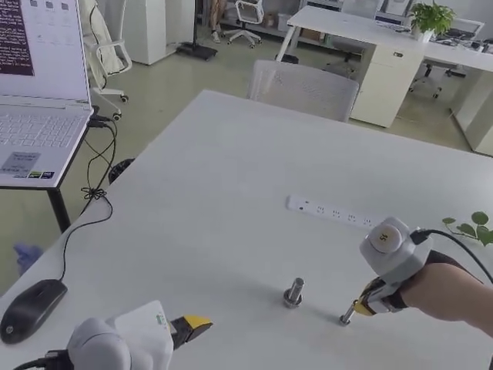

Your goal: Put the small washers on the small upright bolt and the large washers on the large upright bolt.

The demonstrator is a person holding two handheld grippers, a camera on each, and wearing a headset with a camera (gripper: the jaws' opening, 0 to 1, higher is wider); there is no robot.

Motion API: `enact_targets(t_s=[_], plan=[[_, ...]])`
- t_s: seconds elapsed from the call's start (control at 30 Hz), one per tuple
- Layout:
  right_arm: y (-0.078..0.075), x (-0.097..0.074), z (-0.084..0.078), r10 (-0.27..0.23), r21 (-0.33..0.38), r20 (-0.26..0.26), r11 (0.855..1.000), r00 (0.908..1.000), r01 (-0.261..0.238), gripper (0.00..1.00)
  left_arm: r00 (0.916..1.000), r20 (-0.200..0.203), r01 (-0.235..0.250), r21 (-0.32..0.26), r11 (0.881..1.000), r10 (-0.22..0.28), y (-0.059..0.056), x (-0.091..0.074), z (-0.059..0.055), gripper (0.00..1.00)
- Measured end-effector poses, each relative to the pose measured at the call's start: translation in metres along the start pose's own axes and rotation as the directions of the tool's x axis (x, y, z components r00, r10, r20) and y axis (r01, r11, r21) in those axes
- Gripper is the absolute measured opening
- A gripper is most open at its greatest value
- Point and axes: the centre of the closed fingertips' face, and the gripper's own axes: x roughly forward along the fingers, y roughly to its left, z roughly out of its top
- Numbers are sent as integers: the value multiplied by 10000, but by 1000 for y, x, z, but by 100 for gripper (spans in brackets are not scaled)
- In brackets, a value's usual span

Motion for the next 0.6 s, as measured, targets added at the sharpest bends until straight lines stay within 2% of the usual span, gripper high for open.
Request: enact_targets(t_s=[0.6], plan=[[-4,9,-1,97,-41,-149,9999,9998,-98,13,9999,-171,-24,-154,9999,22,2,2,-8,90]])
